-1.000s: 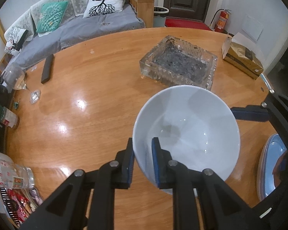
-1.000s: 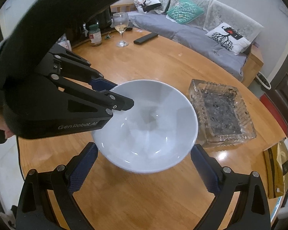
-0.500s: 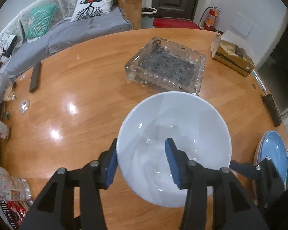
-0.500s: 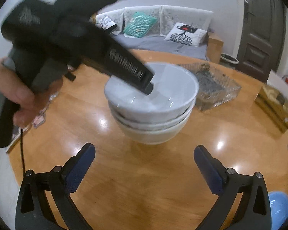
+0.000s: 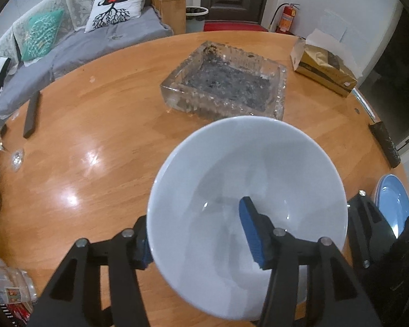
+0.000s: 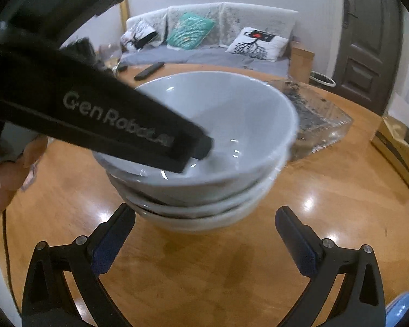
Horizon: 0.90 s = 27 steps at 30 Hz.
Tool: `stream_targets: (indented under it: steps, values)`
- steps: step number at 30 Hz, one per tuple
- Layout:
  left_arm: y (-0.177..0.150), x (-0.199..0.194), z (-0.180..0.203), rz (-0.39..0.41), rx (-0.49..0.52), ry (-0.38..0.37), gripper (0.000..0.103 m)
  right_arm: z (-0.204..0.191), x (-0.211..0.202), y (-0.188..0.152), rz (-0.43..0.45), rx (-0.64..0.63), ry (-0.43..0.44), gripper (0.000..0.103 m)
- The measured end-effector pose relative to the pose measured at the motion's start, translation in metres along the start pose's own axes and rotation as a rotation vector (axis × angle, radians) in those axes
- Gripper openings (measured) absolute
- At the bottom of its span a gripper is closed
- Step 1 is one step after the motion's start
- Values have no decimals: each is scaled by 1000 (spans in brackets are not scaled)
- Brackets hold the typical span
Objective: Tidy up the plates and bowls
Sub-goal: 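Grasp the rim of the nested white bowls with the left tool and lift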
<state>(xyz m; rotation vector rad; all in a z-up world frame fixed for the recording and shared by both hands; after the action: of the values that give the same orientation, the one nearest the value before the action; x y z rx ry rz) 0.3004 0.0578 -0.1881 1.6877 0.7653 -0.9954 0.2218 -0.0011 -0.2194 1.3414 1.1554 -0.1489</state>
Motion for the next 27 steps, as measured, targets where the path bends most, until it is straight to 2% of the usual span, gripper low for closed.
stream_targets:
  steps: [3,5,6,10,14,24,25,26,27]
  values:
    - [0,2,0,6,0,-14,55,5,6,8,3,17,46,102]
    - [0,3,-2,0,-5,-15,67,8,12,10,-11,25,73,102]
    - [0,4,-3,-4,-6,-14,69,10,14,10,-18,29,76,102]
    - [0,6,-5,-8,-5,-26,73,21,27,9,-66,101,118,102]
    - [-1,12,-9,-34,-26,-53,81,22,28,11,-70,93,111,102]
    - [-2,15,-7,-54,-23,-115,81,19,30,13,-71,98,120,102]
    - [-3,15,-6,-63,-25,-148,74,16,30,14,-63,92,124,99]
    - [-5,13,-6,-65,-30,-193,62,13,29,15,-54,82,134,94]
    - [-5,12,-6,-63,-29,-194,61,15,29,15,-52,86,133,94]
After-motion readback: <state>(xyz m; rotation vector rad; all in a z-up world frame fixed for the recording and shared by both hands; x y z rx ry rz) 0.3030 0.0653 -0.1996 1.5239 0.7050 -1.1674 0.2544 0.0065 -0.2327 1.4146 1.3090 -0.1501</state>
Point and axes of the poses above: each gripper's, at about its wrist camera, not at the fingertips, and x roughly the way its jaws point, z to its right, y to its top, the point moved 5 cm from there along x, roughly the way its jaws point, and after that the axes turned 15 degrees about y, right-handed, at the moved point
